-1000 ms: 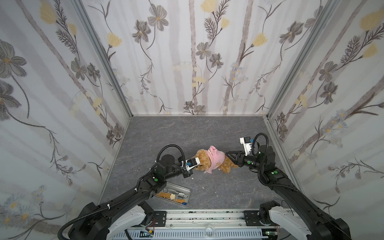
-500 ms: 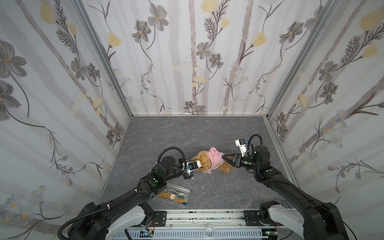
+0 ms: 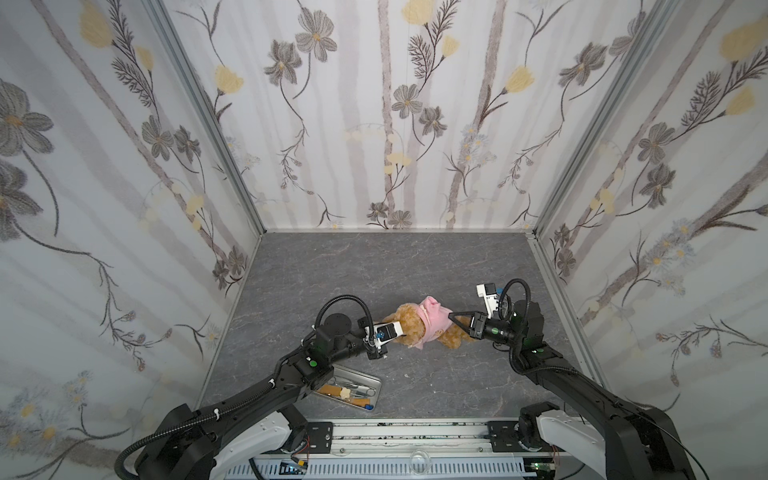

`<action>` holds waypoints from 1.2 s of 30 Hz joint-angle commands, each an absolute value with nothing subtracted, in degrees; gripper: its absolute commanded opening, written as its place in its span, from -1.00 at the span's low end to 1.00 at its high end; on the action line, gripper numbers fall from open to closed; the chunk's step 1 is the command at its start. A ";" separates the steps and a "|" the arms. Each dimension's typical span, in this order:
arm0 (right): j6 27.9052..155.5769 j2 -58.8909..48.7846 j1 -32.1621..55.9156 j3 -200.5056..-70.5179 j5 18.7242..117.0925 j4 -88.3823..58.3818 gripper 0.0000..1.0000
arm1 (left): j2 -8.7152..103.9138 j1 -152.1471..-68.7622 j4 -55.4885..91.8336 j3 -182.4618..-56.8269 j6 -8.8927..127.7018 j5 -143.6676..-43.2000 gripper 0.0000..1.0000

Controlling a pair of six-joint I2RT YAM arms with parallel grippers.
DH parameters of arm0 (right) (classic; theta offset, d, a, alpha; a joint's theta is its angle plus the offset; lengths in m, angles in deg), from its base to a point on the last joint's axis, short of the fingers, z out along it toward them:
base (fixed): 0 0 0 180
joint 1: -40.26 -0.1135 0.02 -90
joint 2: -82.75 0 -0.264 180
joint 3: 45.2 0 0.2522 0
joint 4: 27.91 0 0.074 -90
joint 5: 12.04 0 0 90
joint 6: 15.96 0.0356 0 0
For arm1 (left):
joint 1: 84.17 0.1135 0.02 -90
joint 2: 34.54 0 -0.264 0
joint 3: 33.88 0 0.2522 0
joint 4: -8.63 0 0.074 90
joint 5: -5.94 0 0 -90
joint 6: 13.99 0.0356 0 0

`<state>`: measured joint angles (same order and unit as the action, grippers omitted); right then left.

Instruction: Dress the teddy bear

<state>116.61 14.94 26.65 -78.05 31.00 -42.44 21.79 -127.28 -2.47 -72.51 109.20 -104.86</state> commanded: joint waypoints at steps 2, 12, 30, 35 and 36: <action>119.10 16.99 27.34 -76.38 39.83 -45.61 -1.00 | 21.47 -127.36 -8.36 -73.90 101.03 -95.73 -1.00; 118.98 19.66 27.43 -75.66 48.07 -43.83 -1.00 | 18.83 -127.59 -11.15 -72.10 86.21 -82.27 -1.00; 107.68 19.35 21.23 -80.57 48.69 -40.90 -1.00 | 20.35 -127.88 -12.59 -72.61 76.56 -79.60 -1.00; 101.44 20.35 17.75 -84.28 54.53 -34.22 -0.52 | 23.00 -129.49 -12.46 -73.92 77.66 -81.33 -1.00; 99.58 21.31 17.76 -85.01 57.51 -31.34 -0.40 | 23.11 -129.50 -12.43 -74.03 77.77 -82.12 -1.00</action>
<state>105.81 20.09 18.06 -83.47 50.52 -37.15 22.69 -129.51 -8.28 -73.21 78.78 -83.44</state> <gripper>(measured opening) 0.262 0.098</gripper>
